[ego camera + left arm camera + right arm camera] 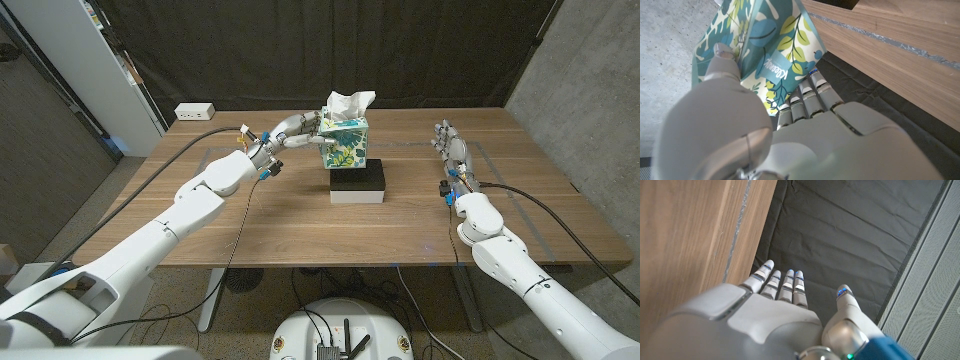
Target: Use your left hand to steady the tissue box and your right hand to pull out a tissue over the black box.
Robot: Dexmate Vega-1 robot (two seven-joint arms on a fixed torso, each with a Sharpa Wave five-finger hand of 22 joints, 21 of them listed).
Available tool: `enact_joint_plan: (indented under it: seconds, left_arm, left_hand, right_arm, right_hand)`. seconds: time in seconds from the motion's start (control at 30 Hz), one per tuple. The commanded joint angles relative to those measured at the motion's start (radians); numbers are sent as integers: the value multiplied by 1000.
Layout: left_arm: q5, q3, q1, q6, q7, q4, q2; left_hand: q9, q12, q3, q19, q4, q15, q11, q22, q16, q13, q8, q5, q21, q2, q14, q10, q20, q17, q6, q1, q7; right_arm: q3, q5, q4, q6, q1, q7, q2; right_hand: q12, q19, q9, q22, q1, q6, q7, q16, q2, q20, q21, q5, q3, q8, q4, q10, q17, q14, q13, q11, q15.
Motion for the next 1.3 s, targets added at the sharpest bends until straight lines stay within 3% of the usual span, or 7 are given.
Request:
enact_joint_plan:
  seconds: [0.03, 0.6, 1.3]
  left_arm:
    - [-4, 4, -9, -7, -8, 17, -5]
    - [-15, 17, -39, -31, -35, 75, -26]
    - [-15, 35, -72, -41, -57, 117, -47]
  left_hand:
    - [2, -4, 8, 2, -2, -101, -2, 1, -2, 4, 10, -2, -1, 7, 11, 8, -6, 2, 9, -7, 0]
    - [3, -9, 14, 3, -3, -99, -1, 1, -4, 5, 14, -2, -7, 8, 11, 7, -6, 2, 14, -11, 2]
    - [3, -13, 20, 4, -4, -100, 1, 2, -7, 6, 15, -2, -12, 9, 10, 7, -7, 2, 15, -15, 2]
  right_arm:
    - [19, -18, -63, 0, -62, -34, -6]
    - [38, -46, -112, -4, -126, -94, 8]
    - [46, -44, -134, -10, -142, -94, 18]
  right_hand:
    - [-2, -1, 3, 4, 6, 5, -1, 0, 11, 3, -3, 7, 2, -2, -6, 2, 2, -1, 1, 4, 7]
    - [-2, -1, 3, 4, 7, 5, 3, 0, 11, 3, -3, 7, 1, -2, -9, 3, 3, -2, 1, 2, 8]
    - [-2, -3, 3, 4, 6, 4, 1, 0, 12, 1, -4, 7, 1, -2, -10, 1, 3, -4, 1, 1, 8]
